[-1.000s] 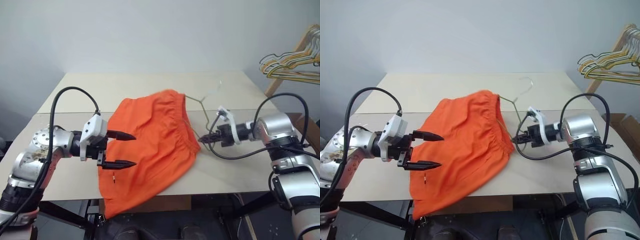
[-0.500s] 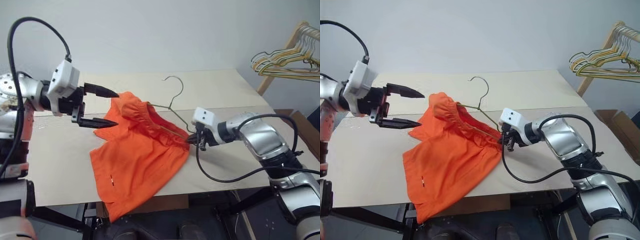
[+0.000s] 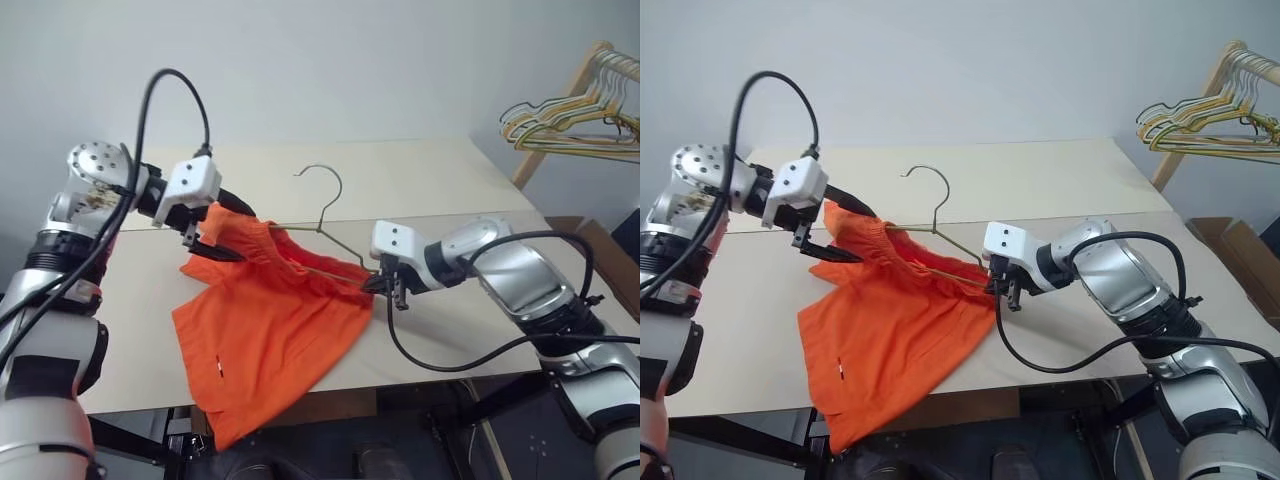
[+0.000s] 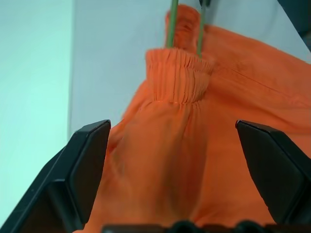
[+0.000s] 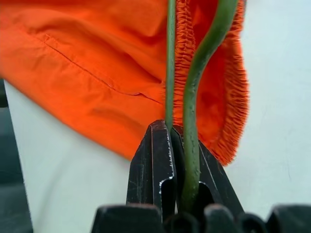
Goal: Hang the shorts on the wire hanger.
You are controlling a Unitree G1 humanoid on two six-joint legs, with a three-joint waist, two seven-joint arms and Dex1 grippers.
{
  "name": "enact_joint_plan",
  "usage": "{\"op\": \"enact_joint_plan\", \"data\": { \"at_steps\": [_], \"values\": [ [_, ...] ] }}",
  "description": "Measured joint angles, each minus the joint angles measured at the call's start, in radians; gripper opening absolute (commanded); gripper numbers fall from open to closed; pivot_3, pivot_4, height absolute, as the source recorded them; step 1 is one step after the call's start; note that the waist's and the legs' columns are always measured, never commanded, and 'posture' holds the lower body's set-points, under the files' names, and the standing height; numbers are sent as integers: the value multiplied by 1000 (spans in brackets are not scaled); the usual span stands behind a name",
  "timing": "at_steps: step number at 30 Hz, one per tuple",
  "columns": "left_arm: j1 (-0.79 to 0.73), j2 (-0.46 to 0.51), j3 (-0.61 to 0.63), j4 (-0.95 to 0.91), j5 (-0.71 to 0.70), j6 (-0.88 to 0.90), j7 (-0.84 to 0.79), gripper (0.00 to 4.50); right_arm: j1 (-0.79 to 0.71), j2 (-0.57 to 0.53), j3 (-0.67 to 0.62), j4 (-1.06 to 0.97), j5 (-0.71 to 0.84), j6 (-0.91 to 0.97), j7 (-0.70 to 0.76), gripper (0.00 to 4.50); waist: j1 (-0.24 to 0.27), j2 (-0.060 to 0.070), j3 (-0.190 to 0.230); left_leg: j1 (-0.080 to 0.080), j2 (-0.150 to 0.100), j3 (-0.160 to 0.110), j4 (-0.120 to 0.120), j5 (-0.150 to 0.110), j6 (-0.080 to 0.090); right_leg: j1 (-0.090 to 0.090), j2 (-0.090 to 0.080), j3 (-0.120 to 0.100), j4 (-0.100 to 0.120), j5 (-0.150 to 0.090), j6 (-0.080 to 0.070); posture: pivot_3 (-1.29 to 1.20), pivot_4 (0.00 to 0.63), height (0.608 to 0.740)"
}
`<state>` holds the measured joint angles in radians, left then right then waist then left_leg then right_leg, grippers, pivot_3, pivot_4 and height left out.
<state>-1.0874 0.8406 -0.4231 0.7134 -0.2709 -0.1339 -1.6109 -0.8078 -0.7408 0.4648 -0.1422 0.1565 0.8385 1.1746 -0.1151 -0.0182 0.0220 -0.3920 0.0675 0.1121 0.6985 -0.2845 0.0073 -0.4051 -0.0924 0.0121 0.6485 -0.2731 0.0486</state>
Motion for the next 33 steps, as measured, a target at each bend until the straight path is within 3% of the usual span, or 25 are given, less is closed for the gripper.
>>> {"op": "enact_joint_plan", "data": {
  "at_steps": [5, 9, 22, 27, 33],
  "values": [
    [-5, -66, -17, 61, 58, -43, 0, 4484, -1, -6, 8, -13, -9, 6, 3, 0, -11, 0, 0, 0, 0, 0, 1, 0, 0, 0, 0, 0, 0, 0, 0, -136, 0, 740],
    [-8, -52, -77, 72, 92, -81, 0, 4484, -1, -11, 21, -25, -16, 12, 9, 0, -24, 0, 0, 0, 0, 0, 1, 0, 0, 0, 0, 0, 0, 0, 0, -138, 0, 740],
    [-8, -84, -62, 147, 154, -140, 0, 130, -30, -6, 27, -26, -15, 43, 19, 0, -37, 0, 0, 0, 0, -1, 1, 0, 0, 0, 0, 0, 1, 0, 0, -139, 0, 740],
    [-8, -86, -49, 152, 153, -137, 0, 34, -36, -11, 27, -40, -26, 43, 7, 0, -37, 0, 0, 0, 0, -1, 1, 0, 0, 0, 0, 0, 1, 0, 0, -145, 0, 740],
    [11, -94, -32, 115, 125, -81, 0, 0, -3, -12, 25, -67, -60, 4, -53, 1713, -38, 0, 0, 0, 0, -1, 2, 0, 0, 0, 0, 0, 1, 0, 0, -153, 0, 740]
  ]
}}
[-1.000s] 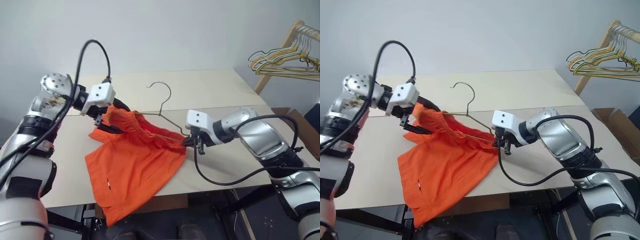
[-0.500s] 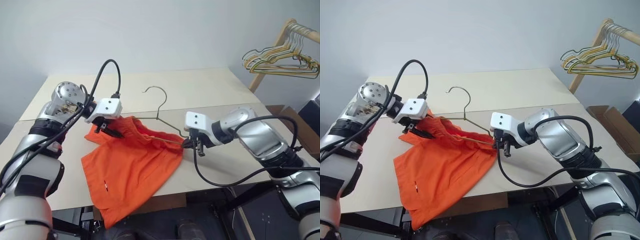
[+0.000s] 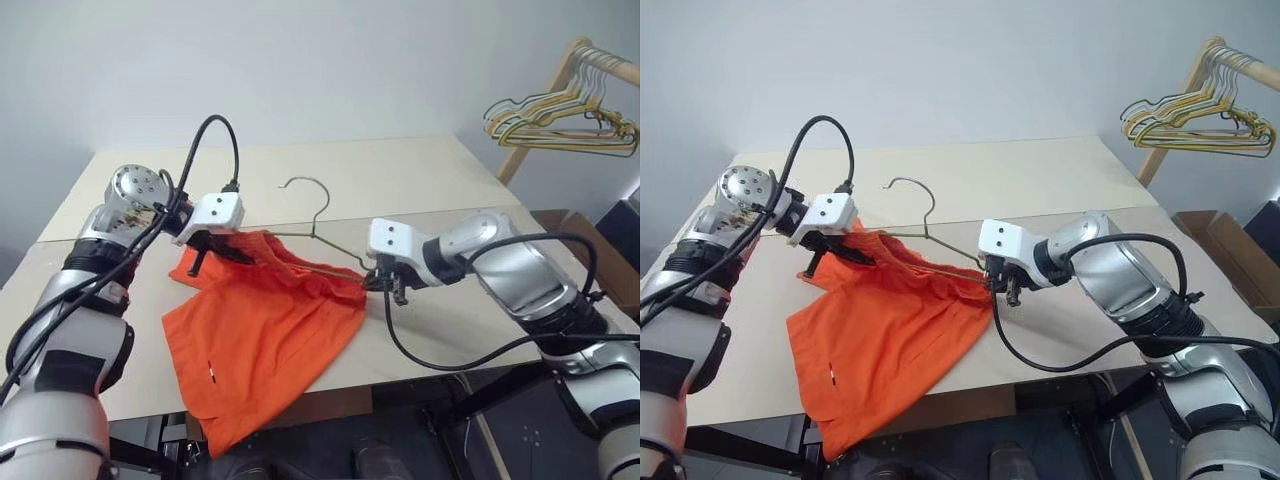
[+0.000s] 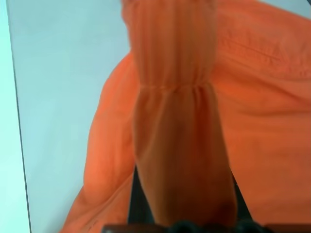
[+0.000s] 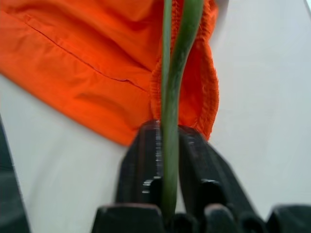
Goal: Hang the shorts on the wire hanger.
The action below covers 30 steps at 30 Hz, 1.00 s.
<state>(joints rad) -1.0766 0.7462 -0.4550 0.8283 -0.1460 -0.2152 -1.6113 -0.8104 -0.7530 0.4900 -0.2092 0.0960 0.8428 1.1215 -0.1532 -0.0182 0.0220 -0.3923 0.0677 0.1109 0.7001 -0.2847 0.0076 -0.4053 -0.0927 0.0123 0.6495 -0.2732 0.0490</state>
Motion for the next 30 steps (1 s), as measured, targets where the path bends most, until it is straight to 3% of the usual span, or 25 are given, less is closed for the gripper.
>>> {"op": "enact_joint_plan", "data": {
  "at_steps": [3, 8, 13, 18, 23, 30],
  "values": [
    [27, 2, 5, -33, -22, 40, 0, 0, 24, -26, -57, 1, 5, 3, -31, 2759, 0, 0, 0, 0, 0, 0, 0, 0, 0, 0, 0, 0, 0, 0, 0, -155, 0, 740],
    [60, 33, 41, -74, -76, 127, 9, 0, 65, -105, -282, 13, 55, 50, -79, 4462, -1, 0, 0, 0, 0, 0, 0, 0, 0, 0, 0, 0, 0, 0, 0, -169, 0, 740],
    [94, 48, 67, -88, -85, 181, 0, 0, 209, -136, -529, 7, 123, 87, -147, 4462, 0, 0, 0, 1, 0, 0, 0, 0, 0, 1, 0, 0, 0, 0, 0, -172, 0, 740],
    [100, 39, 99, -88, -73, 203, 0, 0, 448, -108, -657, -53, 186, 70, -169, 4462, 1, -1, 0, 1, 0, 0, 0, 0, 0, 2, 0, 0, 0, 0, 0, -172, 0, 740],
    [100, 18, 122, -88, -56, 225, 0, 0, 583, 4, -647, -120, 232, 23, -208, 4462, -14, -1, -1, 4, 0, 0, 0, 0, 0, 3, 0, 1, 1, 0, 0, -170, 0, 740],
    [100, 14, 134, -97, -53, 245, 0, 0, 545, 255, -479, -91, 233, 2, -361, 4462, -29, -1, -1, 3, 0, -3, 0, 0, 0, 2, 0, 2, 2, 0, 0, -155, 0, 740]
  ]
}}
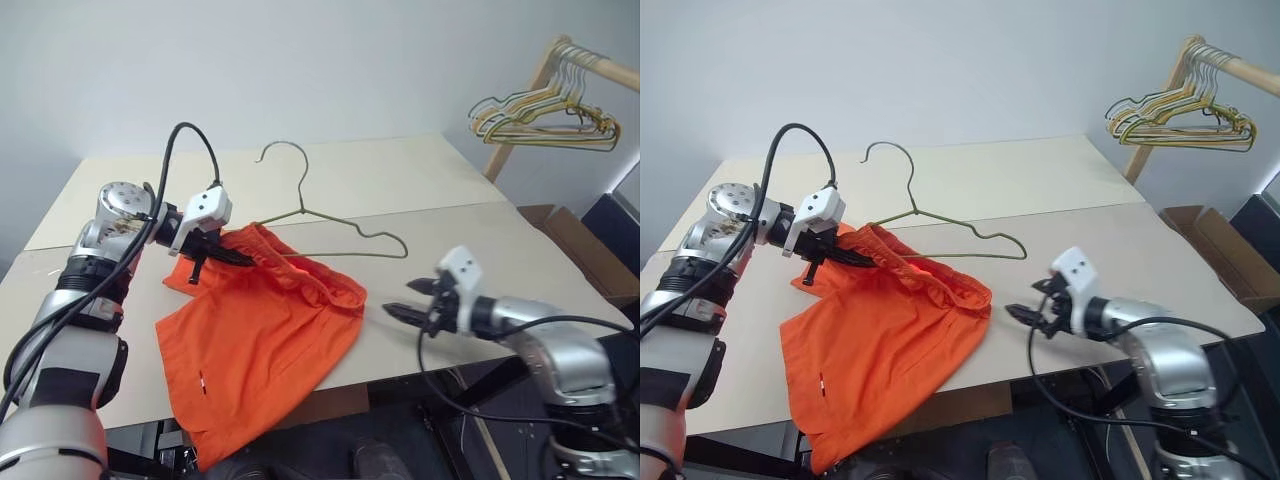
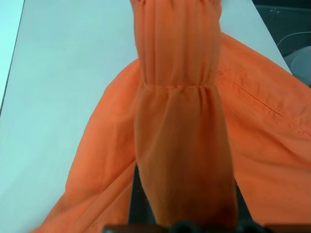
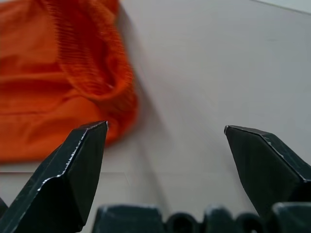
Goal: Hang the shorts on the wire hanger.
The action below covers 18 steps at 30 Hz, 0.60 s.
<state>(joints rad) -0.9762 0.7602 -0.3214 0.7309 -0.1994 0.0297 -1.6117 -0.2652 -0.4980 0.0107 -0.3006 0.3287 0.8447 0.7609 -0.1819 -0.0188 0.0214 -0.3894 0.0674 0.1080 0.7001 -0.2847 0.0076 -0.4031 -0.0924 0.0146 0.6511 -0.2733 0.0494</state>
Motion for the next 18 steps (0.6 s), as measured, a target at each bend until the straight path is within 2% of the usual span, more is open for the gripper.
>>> {"op": "enact_joint_plan", "data": {
  "at_steps": [7, 8, 11, 18],
  "values": [
    [13, 1, 26, -26, 1, 17, 0, 0, -32, 27, 128, 90, -43, -54, -21, 4462, 10, 0, 0, -1, 0, 0, 0, 0, 0, 0, 0, -1, -1, 0, 0, -144, 0, 740],
    [15, 1, 26, -34, 1, 20, 0, 0, -33, 32, 140, 96, -45, -58, -20, 4296, 10, 0, 0, -1, 0, 0, 0, 0, 0, 0, 0, -1, -1, 0, 0, -143, 0, 740],
    [19, 1, 31, -52, 1, 31, 0, 0, -39, 52, 165, 117, -50, -76, -21, 3642, 9, 0, 0, 0, 0, 0, 0, 0, 0, 0, 0, -1, -1, 0, 0, -141, 0, 740],
    [36, 1, 53, -59, 5, 37, 0, 0, -46, 77, 170, 136, -39, -78, -21, 1304, 7, 0, 0, 0, 0, 0, 0, 0, 0, 0, 0, -1, -1, 0, 0, -148, 0, 740]
  ]
}}
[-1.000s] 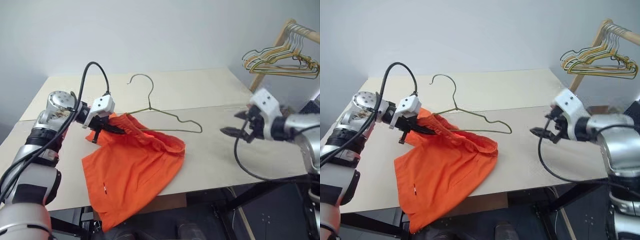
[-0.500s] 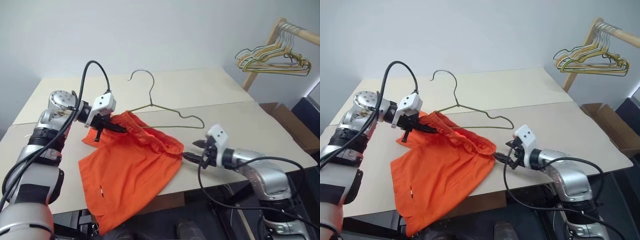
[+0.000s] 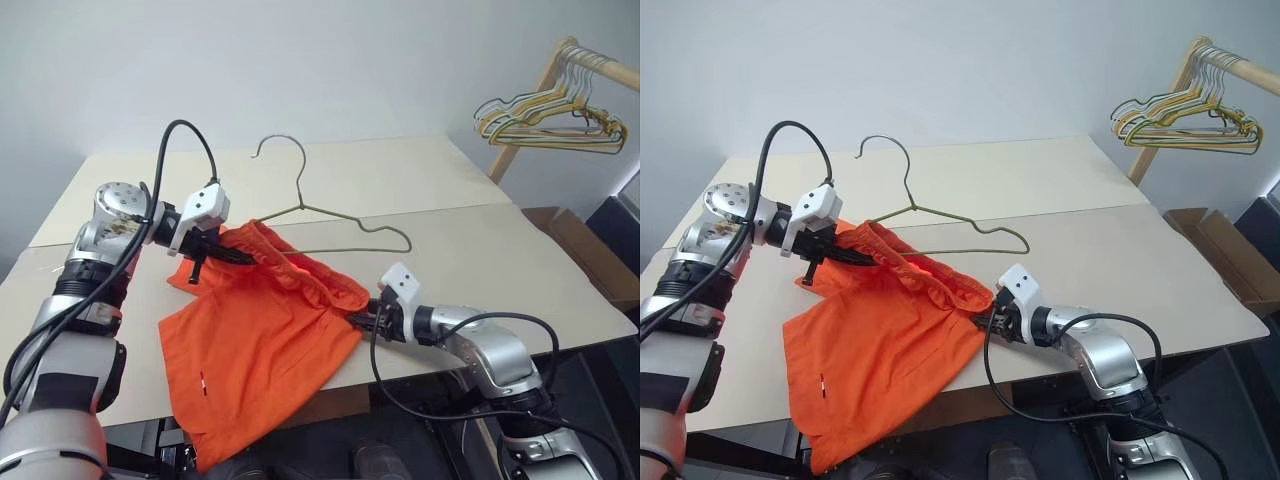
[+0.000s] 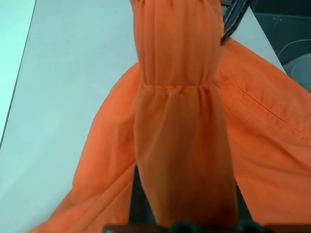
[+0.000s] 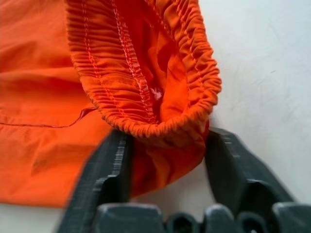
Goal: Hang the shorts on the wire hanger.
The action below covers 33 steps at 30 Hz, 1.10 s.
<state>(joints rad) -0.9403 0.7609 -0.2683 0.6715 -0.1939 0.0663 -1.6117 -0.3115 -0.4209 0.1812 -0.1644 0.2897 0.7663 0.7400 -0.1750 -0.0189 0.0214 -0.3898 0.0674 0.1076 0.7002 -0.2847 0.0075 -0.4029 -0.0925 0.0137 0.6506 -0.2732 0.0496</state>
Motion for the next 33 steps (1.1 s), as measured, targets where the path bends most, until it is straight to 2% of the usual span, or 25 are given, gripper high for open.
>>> {"op": "enact_joint_plan", "data": {
  "at_steps": [4, 11, 17, 20, 33],
  "values": [
    [3, -2, 15, -2, 3, 1, 0, 0, -11, 1, -5, 0, 10, 0, 2, 32, -1, 0, 0, 0, 0, 0, 0, 0, 0, 0, 0, 0, 0, 0, 0, -150, 0, 740],
    [26, 15, 16, -16, -9, 0, 0, 0, -16, -84, -97, 0, 89, 21, 51, 32, 1, 0, 0, 0, 0, -1, 0, 0, 0, 0, 0, 0, 0, 0, 0, -147, 0, 740],
    [83, 125, -69, -110, -125, -16, 0, 0, -37, -183, -160, 52, 165, 30, 141, 32, -3, 0, 0, 1, 0, -3, -1, 0, 0, 0, 0, 1, 0, 0, 0, -141, 0, 740],
    [95, 143, -92, -117, -157, -32, 0, 0, -53, -218, -159, 86, 188, 35, 188, 32, 1, 0, 0, 1, 0, -4, 0, 0, 1, 1, 0, 1, 1, 0, 0, -137, 0, 740],
    [86, 80, -81, -47, -5, -119, 70, 0, -71, -344, -155, 106, 232, 40, 304, 32, 27, 0, 0, 0, 0, 3, 0, 0, 1, 1, 0, 0, -1, 0, 0, -143, 0, 740]
  ]
}}
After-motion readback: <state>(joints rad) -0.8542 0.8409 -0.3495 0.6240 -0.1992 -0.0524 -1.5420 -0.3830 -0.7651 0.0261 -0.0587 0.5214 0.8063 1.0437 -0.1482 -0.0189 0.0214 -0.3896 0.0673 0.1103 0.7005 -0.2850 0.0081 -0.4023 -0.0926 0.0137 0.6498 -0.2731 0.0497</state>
